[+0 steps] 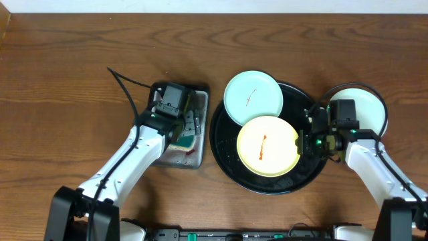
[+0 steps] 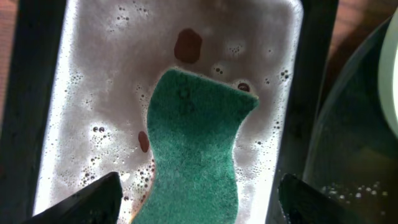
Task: Clean dirty plates on tray and stack at the side
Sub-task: 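Rub the sponge in the soapy water and lift it with the left gripper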
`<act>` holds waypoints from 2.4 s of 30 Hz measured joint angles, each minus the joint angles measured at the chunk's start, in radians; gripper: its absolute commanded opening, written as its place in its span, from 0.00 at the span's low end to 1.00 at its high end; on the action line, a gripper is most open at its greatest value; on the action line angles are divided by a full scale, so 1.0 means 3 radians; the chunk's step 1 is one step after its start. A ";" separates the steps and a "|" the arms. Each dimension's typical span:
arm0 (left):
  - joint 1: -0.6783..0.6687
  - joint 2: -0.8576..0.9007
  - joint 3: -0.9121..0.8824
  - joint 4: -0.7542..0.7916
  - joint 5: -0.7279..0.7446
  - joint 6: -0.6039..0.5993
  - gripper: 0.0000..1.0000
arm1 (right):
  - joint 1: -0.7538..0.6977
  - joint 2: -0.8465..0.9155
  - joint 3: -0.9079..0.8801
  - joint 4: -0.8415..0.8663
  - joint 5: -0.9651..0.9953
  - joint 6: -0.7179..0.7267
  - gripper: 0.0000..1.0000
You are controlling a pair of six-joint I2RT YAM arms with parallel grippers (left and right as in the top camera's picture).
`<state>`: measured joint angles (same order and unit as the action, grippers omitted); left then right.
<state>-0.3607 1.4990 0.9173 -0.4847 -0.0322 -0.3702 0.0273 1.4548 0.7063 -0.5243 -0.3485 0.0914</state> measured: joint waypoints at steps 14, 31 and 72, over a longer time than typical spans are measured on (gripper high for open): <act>0.0000 0.0599 -0.0022 0.0134 0.0005 0.0008 0.45 | 0.0010 0.0128 -0.0003 0.0042 0.0024 0.0001 0.01; 0.0000 0.0496 -0.0022 0.0122 0.0009 -0.0014 0.79 | 0.0010 0.0128 -0.0003 0.0041 0.0028 0.0000 0.01; 0.0003 0.0413 -0.0028 0.0004 0.0102 -0.0024 0.07 | 0.0010 0.0128 -0.0003 0.0037 0.0050 0.0001 0.01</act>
<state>-0.3599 1.6230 0.9089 -0.4835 -0.0017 -0.3775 0.0303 1.4933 0.7055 -0.5133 -0.3336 0.0917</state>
